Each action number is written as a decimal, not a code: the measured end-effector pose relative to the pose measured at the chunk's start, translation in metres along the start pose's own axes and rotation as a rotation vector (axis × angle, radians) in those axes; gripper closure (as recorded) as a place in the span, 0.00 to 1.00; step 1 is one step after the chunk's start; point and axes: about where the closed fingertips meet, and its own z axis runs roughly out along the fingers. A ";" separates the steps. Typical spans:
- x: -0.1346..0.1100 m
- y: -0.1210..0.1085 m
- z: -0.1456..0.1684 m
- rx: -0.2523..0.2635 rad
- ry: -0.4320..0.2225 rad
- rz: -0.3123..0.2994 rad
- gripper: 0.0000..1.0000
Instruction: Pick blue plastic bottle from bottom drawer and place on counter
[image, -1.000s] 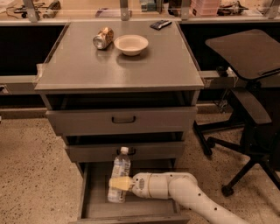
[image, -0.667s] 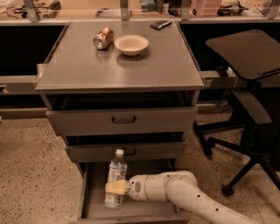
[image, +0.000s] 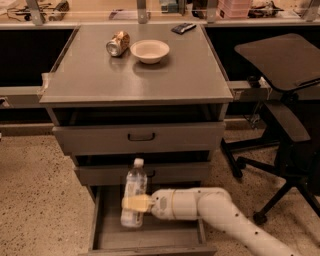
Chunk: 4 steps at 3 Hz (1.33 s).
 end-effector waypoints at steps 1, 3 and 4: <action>0.059 -0.072 -0.044 0.105 0.041 -0.124 1.00; 0.183 -0.181 -0.118 0.119 0.097 -0.238 1.00; 0.252 -0.201 -0.149 0.044 0.200 -0.156 1.00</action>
Offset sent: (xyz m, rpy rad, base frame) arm 0.0715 -0.0514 0.3199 0.1169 -0.3609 0.1438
